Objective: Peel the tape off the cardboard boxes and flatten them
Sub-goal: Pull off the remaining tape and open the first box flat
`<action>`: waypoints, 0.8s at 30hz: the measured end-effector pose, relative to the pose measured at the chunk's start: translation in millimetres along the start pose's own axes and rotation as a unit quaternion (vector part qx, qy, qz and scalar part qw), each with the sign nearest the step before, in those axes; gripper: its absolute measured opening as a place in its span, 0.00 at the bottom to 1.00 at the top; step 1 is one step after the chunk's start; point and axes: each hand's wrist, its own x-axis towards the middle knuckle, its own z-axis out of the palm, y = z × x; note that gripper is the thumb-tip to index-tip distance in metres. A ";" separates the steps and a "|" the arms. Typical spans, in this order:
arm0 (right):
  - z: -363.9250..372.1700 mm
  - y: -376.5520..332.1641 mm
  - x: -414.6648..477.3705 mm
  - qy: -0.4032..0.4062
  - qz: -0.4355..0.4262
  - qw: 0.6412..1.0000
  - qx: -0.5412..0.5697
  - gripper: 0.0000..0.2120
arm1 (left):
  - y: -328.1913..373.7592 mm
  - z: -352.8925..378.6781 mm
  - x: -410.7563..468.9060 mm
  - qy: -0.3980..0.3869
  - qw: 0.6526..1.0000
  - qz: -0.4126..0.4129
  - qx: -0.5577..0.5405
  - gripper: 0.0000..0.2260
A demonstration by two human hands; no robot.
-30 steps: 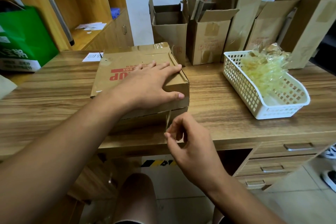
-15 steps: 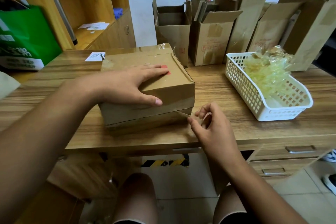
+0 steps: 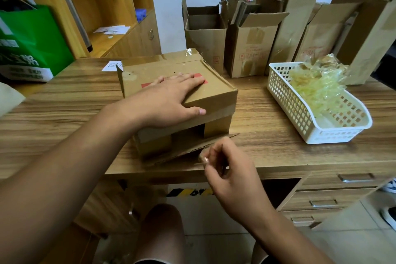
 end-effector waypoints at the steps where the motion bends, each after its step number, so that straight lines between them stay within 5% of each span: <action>1: -3.0 1.1 1.4 0.004 0.008 1.000 0.010 0.14 | 1.3 -0.3 0.1 0.001 1.000 -0.004 -0.001 0.35; 6: -20.1 10.7 11.4 0.045 0.052 0.997 0.035 0.12 | -1.3 -8.1 -5.6 -0.001 1.000 0.000 -0.024 0.38; 14: -32.0 36.4 25.1 0.126 0.119 0.985 0.023 0.15 | -26.6 -23.4 -25.4 -0.109 0.994 0.021 -0.021 0.43; 24: -21.6 28.9 26.8 0.107 0.082 0.988 0.071 0.16 | -10.3 -5.2 -16.7 -0.036 0.999 -0.029 0.005 0.36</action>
